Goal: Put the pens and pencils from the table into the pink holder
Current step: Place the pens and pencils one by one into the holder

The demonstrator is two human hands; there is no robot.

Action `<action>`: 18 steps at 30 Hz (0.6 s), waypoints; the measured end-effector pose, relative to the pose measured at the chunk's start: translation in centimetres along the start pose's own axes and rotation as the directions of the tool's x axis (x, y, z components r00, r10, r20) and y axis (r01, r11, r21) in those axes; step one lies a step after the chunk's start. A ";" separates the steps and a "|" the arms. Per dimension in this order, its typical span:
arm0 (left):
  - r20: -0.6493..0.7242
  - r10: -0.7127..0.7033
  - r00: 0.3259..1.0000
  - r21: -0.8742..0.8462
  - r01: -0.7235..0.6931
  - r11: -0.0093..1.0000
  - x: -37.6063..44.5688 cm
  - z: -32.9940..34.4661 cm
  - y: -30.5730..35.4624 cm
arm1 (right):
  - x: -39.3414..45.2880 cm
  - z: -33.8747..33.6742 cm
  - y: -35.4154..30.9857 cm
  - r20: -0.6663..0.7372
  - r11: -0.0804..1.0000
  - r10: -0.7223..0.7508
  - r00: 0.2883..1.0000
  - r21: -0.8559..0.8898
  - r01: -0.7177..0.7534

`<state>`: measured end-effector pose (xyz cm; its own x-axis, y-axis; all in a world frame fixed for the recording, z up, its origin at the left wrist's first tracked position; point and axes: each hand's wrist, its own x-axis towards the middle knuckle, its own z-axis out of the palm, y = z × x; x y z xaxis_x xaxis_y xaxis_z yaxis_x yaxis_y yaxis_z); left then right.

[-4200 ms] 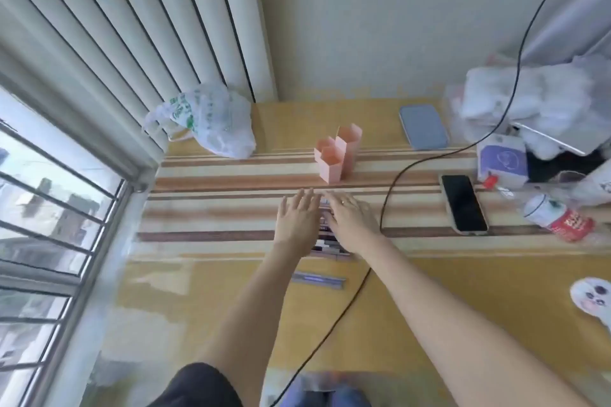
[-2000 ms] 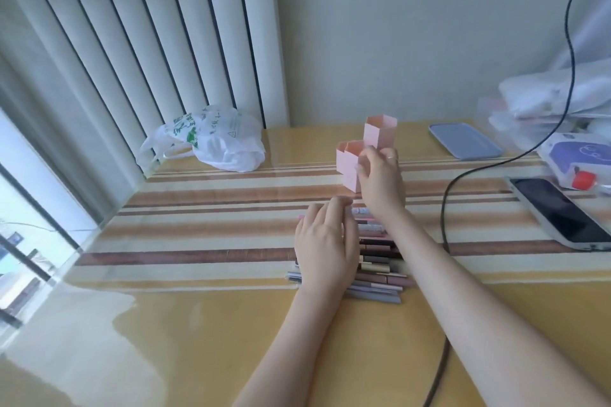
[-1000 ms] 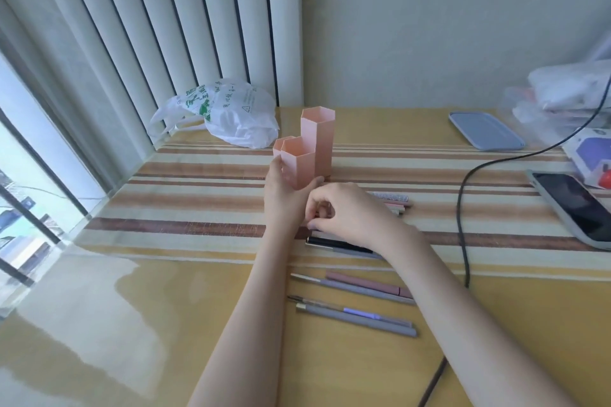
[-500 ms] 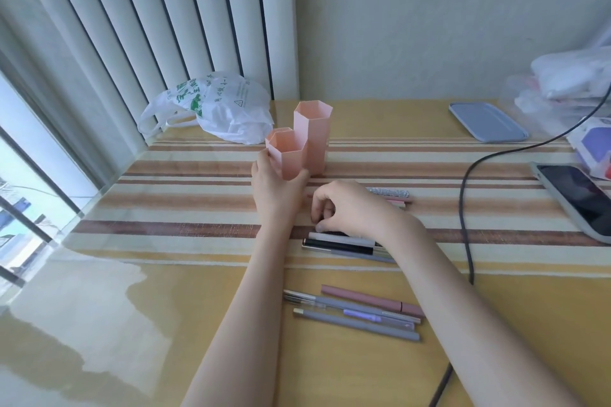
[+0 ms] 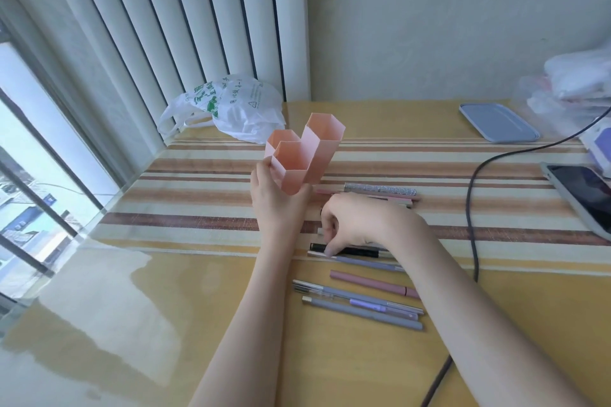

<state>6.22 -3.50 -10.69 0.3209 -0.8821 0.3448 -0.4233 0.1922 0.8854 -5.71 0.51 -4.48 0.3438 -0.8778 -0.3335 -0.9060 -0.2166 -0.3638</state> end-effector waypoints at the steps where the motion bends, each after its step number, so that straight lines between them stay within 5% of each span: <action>1: 0.006 0.000 1.000 0.006 0.000 1.000 -0.2 -0.2 0.0 | 0.0 0.1 -0.1 -0.012 1.000 0.006 1.000 -0.020 -0.006; 7: 0.014 0.035 0.999 0.009 -0.035 0.999 -0.7 -0.4 -0.1 | -0.3 -0.1 -0.6 -0.032 0.995 -0.027 0.999 -0.100 0.024; 12: 0.012 0.077 0.997 0.003 -0.078 0.997 0.1 0.2 0.0 | -1.2 -1.9 0.4 -0.109 0.969 -0.109 0.988 0.211 0.130; 15: 0.030 0.124 0.992 0.014 -0.125 0.992 0.4 0.7 -0.3 | -1.2 -1.9 0.8 -0.053 0.822 -0.176 0.983 0.541 0.177; 18: 0.005 0.102 0.995 0.012 -0.103 0.995 0.6 1.2 -0.2 | -0.2 -1.4 1.0 -0.266 0.816 -0.137 0.954 0.515 0.261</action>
<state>5.47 -4.63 -11.01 0.2715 -0.8600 0.4322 -0.4643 0.2763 0.8415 -7.06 -0.09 -3.59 0.3866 -0.9215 -0.0366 -0.5223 -0.1861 -0.8322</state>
